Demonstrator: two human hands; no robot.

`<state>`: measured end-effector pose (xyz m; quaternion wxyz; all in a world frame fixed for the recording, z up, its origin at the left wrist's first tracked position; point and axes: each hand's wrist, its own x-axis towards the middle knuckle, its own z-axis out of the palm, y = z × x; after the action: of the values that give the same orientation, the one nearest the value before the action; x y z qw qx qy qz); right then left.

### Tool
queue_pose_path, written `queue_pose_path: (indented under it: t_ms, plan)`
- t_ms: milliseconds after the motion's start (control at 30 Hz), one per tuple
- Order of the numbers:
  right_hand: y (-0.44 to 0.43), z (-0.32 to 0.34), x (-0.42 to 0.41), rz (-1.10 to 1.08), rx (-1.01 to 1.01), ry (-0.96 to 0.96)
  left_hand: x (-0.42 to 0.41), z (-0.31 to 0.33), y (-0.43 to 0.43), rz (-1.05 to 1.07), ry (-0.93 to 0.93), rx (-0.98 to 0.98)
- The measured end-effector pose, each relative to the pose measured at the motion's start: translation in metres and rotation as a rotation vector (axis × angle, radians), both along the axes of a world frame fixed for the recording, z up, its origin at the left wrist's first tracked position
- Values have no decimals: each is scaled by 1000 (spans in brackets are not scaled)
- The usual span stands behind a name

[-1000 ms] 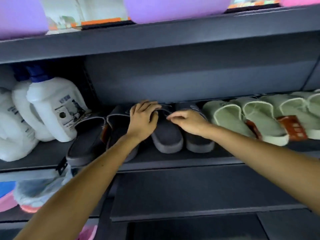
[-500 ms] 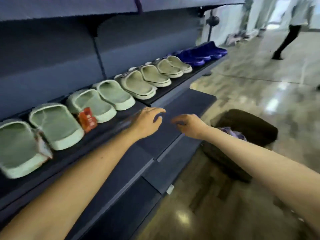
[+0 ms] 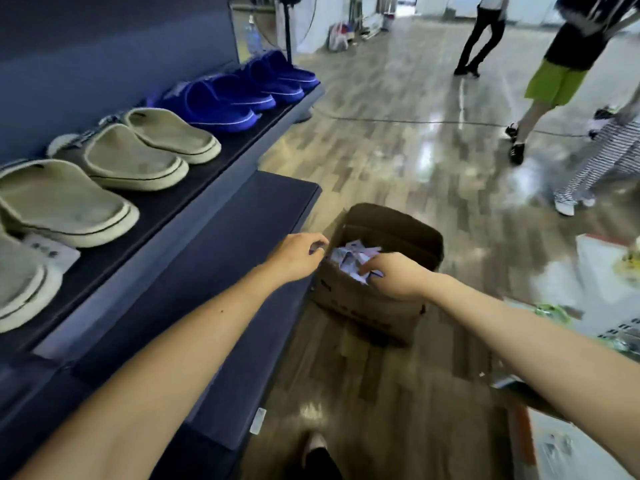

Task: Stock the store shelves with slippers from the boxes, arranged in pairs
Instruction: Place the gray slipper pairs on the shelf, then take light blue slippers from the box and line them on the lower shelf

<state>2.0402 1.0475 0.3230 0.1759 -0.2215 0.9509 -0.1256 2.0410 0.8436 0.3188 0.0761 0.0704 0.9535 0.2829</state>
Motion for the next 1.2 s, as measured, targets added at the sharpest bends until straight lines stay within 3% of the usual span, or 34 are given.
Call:
queue_pose_path:
  t_ms: [300,500,700,867,1000,1100,1200]
  plan:
    - [70,-41,-146,-166,27,-96,-146,-15,63,-100,-73,-9]
    - [98,-99,-228,-136,21,-154,-224,-77,97,-40,-121,-38]
    - [123,-206,-304,-95,42,-201,-289,-208,143,40,-134,-31]
    - [138,-362,-370,-119,14,-143,-348,-380,169,23,-99,-42]
    - [149,-477,-414,-125,5,-40,-398,-496,196,43,58,21]
    - [163,-544,-441,-133,-9,64,-438,-542,217,-61,147,-40]
    - [174,-576,-466,-327,-145,135,-474,-554,224,-85,221,-72]
